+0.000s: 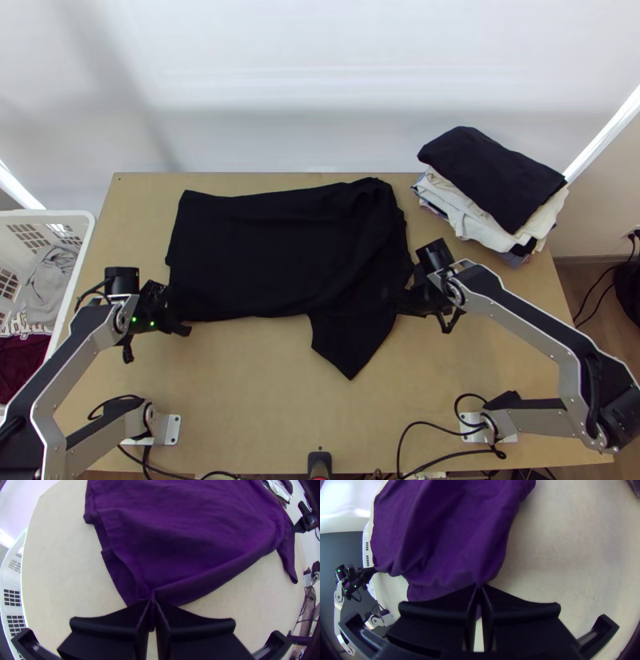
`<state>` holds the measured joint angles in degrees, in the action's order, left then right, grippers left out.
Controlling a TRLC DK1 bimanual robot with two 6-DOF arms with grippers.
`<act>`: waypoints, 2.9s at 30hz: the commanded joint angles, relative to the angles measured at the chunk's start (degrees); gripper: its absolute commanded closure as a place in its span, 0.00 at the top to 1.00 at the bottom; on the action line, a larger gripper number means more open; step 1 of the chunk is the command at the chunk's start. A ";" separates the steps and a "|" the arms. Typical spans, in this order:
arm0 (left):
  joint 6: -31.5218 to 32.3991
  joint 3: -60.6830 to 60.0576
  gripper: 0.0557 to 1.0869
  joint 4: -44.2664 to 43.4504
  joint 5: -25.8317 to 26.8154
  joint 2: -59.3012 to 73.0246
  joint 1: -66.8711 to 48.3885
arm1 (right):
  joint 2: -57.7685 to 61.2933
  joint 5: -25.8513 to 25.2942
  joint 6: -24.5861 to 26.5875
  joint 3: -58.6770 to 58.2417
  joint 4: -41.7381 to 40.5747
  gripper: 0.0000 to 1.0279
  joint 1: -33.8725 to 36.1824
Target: Fold the t-shirt
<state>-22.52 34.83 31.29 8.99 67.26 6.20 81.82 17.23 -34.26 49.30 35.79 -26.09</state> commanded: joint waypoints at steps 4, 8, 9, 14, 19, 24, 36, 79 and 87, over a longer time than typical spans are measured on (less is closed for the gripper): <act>8.29 8.76 0.04 -2.37 1.55 3.31 4.09 | -5.27 -4.31 0.60 -1.75 -0.28 0.03 0.25; 11.27 10.17 0.04 -5.54 1.82 4.10 5.76 | -7.73 -4.84 1.21 -2.54 -0.81 0.03 -0.02; 11.19 10.17 0.04 -5.62 1.90 4.45 5.76 | -7.99 -5.19 1.21 -2.63 -0.90 0.03 -0.11; 13.73 10.26 0.04 -9.67 1.90 7.53 4.97 | -9.58 -5.98 1.04 -3.86 -1.25 0.03 -0.19; 16.63 12.81 0.04 -11.42 1.90 11.75 2.42 | -10.72 -6.60 0.69 -5.09 -1.43 0.03 -0.46; 19.62 17.20 0.04 -14.41 1.90 16.93 -0.31 | -11.25 -7.57 0.60 -6.32 -2.13 0.03 -0.90; 23.05 36.36 0.04 -14.68 1.55 33.99 -3.65 | -10.98 -10.47 -2.39 -9.84 -6.00 0.03 -4.15; 15.32 36.45 0.31 5.54 21.86 35.83 10.41 | -9.14 -11.26 -4.24 -12.65 -7.75 0.03 -4.76; 14.09 36.01 0.31 5.01 21.77 36.18 11.38 | -8.61 -11.35 -4.15 -12.47 -7.75 0.03 -4.85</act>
<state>-7.18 72.27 36.58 30.02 104.18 17.12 72.12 6.81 -37.30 37.89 27.64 -30.61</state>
